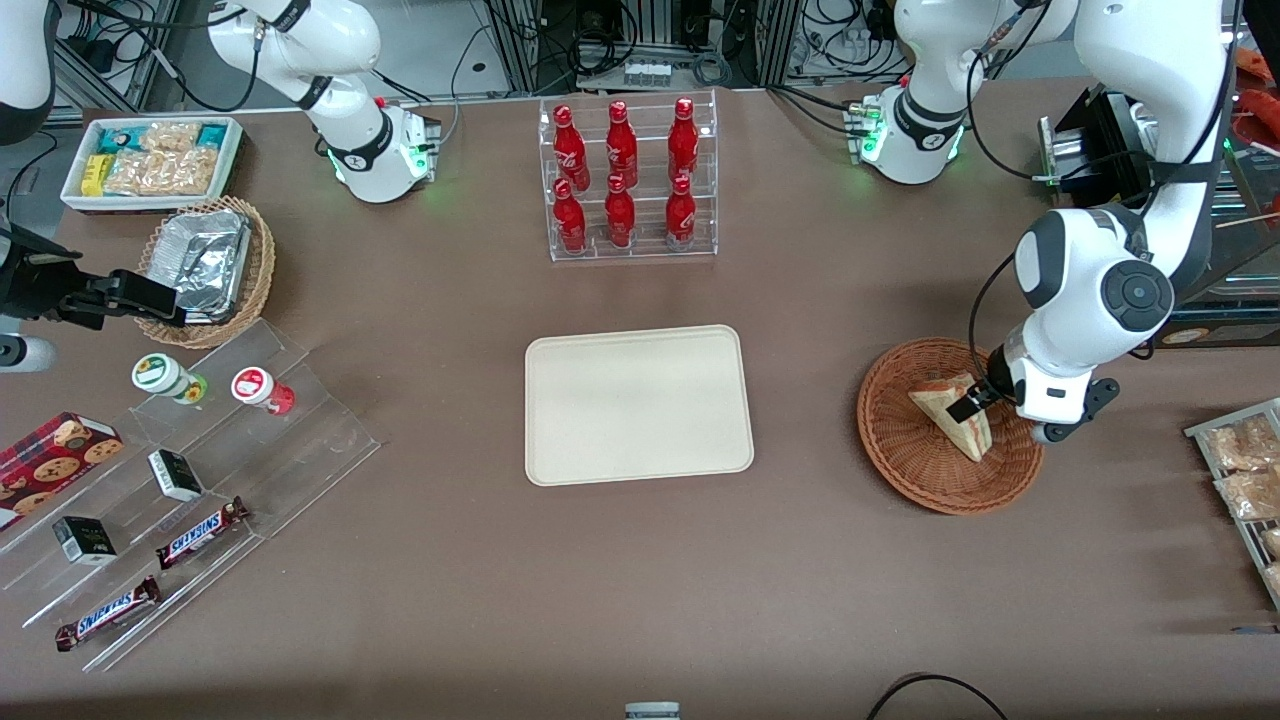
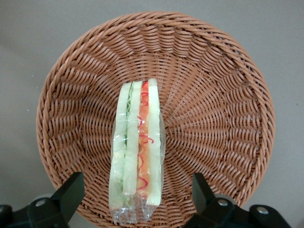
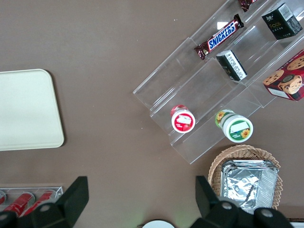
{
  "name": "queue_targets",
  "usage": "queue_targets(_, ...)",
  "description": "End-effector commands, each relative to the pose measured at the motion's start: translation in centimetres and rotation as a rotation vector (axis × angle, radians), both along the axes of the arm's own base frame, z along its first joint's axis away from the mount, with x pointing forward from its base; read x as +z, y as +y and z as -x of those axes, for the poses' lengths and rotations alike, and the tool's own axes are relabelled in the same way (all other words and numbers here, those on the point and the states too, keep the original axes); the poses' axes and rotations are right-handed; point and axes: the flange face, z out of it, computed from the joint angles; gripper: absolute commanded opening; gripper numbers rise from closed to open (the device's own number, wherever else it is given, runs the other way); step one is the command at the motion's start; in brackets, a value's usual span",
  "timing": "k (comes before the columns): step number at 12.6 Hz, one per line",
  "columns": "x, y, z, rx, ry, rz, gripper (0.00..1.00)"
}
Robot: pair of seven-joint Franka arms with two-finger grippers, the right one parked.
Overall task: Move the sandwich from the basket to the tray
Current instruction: 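Close the left gripper on the wrapped sandwich's edge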
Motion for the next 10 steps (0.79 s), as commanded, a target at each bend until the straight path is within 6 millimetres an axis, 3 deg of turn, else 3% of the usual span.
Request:
queue_targets(1, 0.1, -0.1, 0.8, 0.031, -0.012, 0.008, 1.0)
queue_targets(10, -3.7, 0.1, 1.6, 0.052, -0.042, 0.021, 1.0)
